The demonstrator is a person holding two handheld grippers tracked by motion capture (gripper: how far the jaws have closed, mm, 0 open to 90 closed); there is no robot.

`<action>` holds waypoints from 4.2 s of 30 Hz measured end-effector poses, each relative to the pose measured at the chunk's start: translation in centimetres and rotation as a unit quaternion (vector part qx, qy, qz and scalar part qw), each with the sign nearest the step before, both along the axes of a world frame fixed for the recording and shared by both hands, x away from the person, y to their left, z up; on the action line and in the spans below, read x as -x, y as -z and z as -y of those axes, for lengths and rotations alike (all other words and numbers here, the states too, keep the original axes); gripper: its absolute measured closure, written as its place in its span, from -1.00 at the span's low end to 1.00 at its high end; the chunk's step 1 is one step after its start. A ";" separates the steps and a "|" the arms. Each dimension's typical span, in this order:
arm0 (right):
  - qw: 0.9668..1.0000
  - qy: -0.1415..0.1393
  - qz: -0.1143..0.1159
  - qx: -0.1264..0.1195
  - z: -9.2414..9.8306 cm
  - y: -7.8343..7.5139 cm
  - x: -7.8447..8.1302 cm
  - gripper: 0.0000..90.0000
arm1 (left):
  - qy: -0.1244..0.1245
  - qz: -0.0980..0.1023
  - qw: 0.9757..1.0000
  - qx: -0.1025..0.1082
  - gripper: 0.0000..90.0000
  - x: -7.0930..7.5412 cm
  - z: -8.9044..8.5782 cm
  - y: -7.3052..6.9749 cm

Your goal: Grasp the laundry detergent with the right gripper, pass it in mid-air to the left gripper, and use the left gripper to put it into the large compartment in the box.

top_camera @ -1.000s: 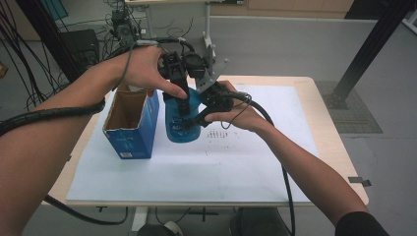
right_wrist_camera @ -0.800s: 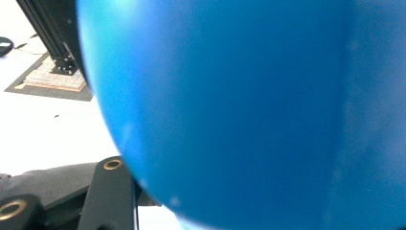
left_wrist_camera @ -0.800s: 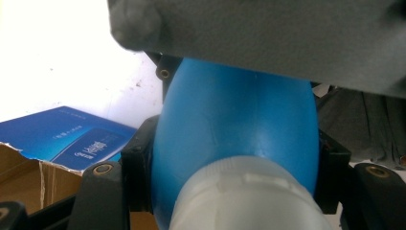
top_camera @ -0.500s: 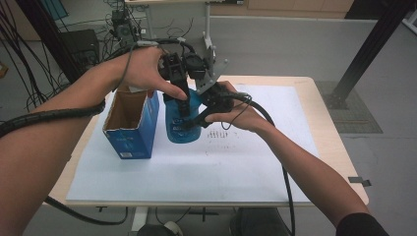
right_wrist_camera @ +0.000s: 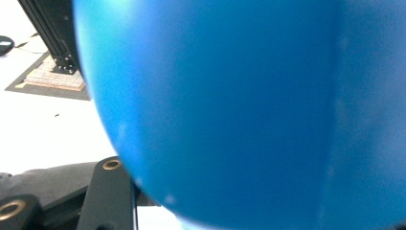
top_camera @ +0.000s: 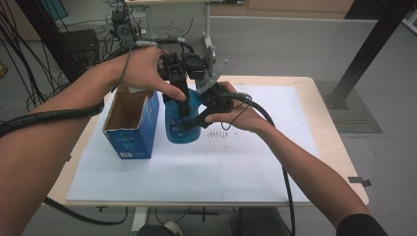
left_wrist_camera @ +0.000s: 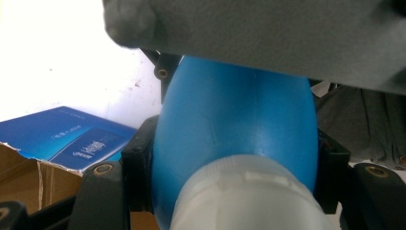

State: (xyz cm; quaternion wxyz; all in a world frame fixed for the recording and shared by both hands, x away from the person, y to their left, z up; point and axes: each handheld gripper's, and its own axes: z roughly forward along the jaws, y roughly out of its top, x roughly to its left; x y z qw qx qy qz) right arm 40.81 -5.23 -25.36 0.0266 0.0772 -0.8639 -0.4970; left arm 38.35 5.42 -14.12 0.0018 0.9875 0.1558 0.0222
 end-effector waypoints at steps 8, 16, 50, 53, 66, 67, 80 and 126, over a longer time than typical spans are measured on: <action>1.000 -0.001 -0.002 0.001 -0.1 0.2 0.0 -0.07 | -0.002 -0.006 1.000 0.000 -0.18 -0.1 -0.1 0.2; 1.000 -0.003 0.000 -0.006 -0.2 0.3 -0.2 -0.07 | -0.006 -0.007 1.000 0.000 -0.18 -0.2 -0.3 0.2; 0.994 0.098 -0.018 0.041 3.0 0.4 -0.6 -0.96 | -0.061 -0.014 0.998 -0.005 -0.18 -1.1 -1.3 -0.8; 0.992 0.111 -0.017 0.058 3.8 0.2 -0.7 -0.97 | -0.079 -0.022 0.997 -0.002 -0.18 -1.4 -1.6 -1.1; 0.976 0.180 -0.017 0.122 9.0 -0.6 -1.5 -0.98 | -0.156 -0.007 0.988 -0.008 -0.18 -2.3 -3.8 -3.3; 0.974 0.187 -0.017 0.127 9.6 -0.7 -1.6 -0.98 | -0.161 -0.006 0.987 -0.008 -0.18 -2.4 -3.9 -3.5; 0.955 0.246 -0.034 0.160 14.9 -0.9 -1.9 -0.98 | -0.291 0.020 0.957 -0.005 -0.18 -3.0 -7.2 -7.2; 0.935 0.288 -0.038 0.206 18.4 -2.4 -1.8 -0.99 | -0.600 0.051 0.798 0.034 -0.18 -6.6 -16.3 -8.4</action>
